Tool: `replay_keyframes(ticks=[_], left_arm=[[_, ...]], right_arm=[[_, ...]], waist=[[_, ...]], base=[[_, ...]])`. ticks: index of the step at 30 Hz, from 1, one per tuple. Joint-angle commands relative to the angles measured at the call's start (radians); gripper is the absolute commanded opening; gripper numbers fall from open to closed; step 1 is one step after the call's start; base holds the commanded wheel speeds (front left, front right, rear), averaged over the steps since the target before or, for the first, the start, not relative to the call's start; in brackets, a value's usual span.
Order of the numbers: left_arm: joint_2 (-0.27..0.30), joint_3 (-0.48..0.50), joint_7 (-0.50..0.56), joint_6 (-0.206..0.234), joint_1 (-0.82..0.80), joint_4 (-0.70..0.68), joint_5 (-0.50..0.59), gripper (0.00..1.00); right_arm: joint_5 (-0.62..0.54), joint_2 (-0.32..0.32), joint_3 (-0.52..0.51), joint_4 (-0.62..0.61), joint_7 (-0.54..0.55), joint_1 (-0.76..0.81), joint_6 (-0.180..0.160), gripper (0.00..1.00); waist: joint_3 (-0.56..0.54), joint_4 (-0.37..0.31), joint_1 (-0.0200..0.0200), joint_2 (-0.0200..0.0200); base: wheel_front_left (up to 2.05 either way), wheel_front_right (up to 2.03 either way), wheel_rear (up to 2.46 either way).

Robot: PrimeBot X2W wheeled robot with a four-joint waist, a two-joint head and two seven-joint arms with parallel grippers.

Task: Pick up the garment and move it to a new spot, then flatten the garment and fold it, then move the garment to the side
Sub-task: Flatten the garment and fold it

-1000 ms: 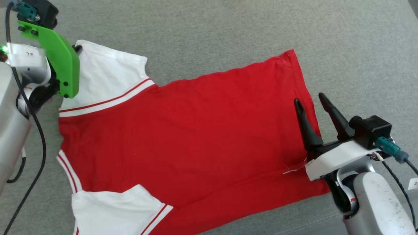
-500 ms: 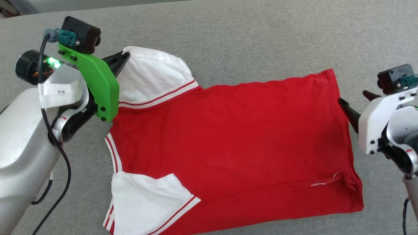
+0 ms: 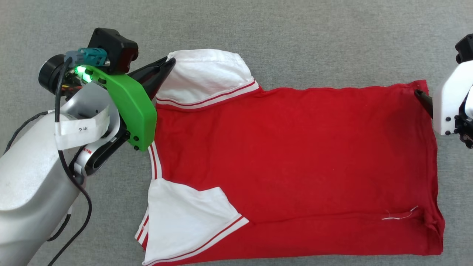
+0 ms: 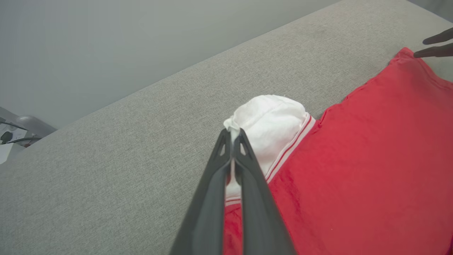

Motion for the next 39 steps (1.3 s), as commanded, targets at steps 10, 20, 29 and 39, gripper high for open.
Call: replay_keyframes(ticks=[10,20,29,39], left_arm=[[-0.016,-0.009,-0.036,0.001,0.017,-0.018,0.012,0.0],[-0.03,-0.012,-0.087,-0.005,0.039,0.055,0.008,0.0],[-0.053,0.006,-0.163,0.018,0.127,0.127,-0.037,0.0],[-0.037,0.004,-0.202,0.072,0.317,0.083,-0.098,0.0]], right_arm=[[0.032,0.005,0.08,0.164,-0.051,-0.033,-0.008,0.45],[0.062,0.002,0.094,0.218,-0.192,-0.037,-0.008,0.0],[0.161,-0.016,0.068,0.197,-0.368,0.035,-0.008,0.0],[0.282,-0.062,0.049,0.096,-0.476,0.258,-0.008,0.0]], waist=[[0.054,0.053,0.0,0.0119],[0.001,0.051,0.0,0.0119],[-0.122,0.039,0.0,0.0119],[-0.257,0.048,0.0,0.0119]], base=[[0.0,0.0,0.0],[0.0,0.0,0.0],[0.0,0.0,0.0],[0.0,0.0,0.0]])
